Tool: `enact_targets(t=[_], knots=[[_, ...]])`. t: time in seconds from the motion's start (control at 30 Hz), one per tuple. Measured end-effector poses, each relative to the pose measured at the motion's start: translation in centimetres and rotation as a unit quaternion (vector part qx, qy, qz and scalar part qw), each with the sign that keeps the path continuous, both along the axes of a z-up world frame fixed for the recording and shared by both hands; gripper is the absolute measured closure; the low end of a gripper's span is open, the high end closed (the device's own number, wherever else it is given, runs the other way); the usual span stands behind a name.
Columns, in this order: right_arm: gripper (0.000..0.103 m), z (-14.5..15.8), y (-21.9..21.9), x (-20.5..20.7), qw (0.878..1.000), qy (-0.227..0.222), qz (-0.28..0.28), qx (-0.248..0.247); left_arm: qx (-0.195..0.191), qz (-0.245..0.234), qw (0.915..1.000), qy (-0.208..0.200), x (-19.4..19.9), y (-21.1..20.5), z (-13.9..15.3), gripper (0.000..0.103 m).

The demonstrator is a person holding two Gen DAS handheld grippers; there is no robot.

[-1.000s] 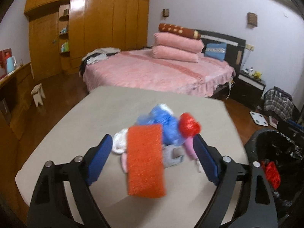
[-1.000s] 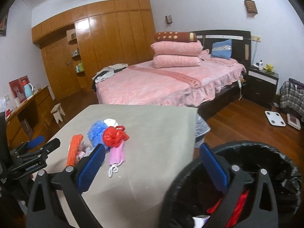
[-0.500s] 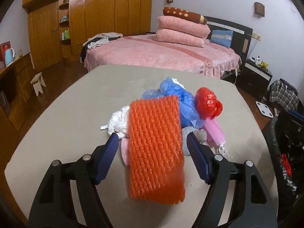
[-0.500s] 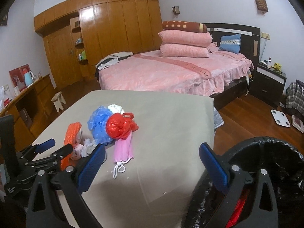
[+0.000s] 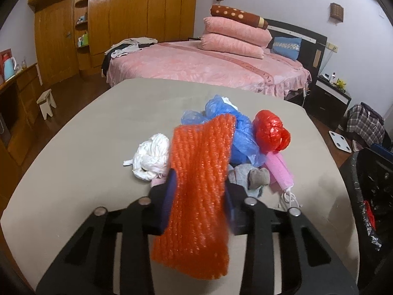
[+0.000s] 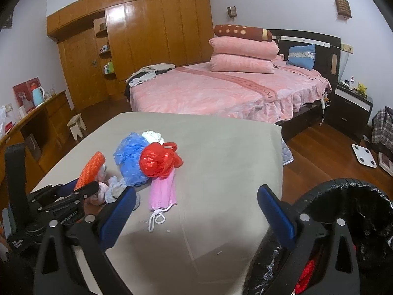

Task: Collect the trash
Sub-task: 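Lift the orange sponge with the left tool while the right tool approaches the pink cloth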

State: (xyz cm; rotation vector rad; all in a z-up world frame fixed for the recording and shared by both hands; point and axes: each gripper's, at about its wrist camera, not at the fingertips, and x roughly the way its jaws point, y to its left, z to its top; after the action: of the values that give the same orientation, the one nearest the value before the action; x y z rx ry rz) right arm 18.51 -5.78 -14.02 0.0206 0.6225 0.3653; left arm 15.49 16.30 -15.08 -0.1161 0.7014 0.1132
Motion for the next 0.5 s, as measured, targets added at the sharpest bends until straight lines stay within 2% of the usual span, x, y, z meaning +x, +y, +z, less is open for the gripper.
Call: enact_targets(t=[0.27,0.3,0.5], knots=[[0.006,0.5,0.7,-0.2,1.0,-0.007,0.007,0.004,-0.01,0.004,0.9999,-0.014,-1.3,0.2,1.4,0.084],[0.006,0.5,0.9,-0.3,1.0,-0.007,0.009,0.005,-0.01,0.002,0.9998,-0.016,-1.5,0.3,1.8,0.089],[0.006,0.7,2.7,-0.4,1.0,-0.009,0.028,0.012,-0.021,0.014,0.9993,-0.028,-2.7,1.2,3.0,0.089]])
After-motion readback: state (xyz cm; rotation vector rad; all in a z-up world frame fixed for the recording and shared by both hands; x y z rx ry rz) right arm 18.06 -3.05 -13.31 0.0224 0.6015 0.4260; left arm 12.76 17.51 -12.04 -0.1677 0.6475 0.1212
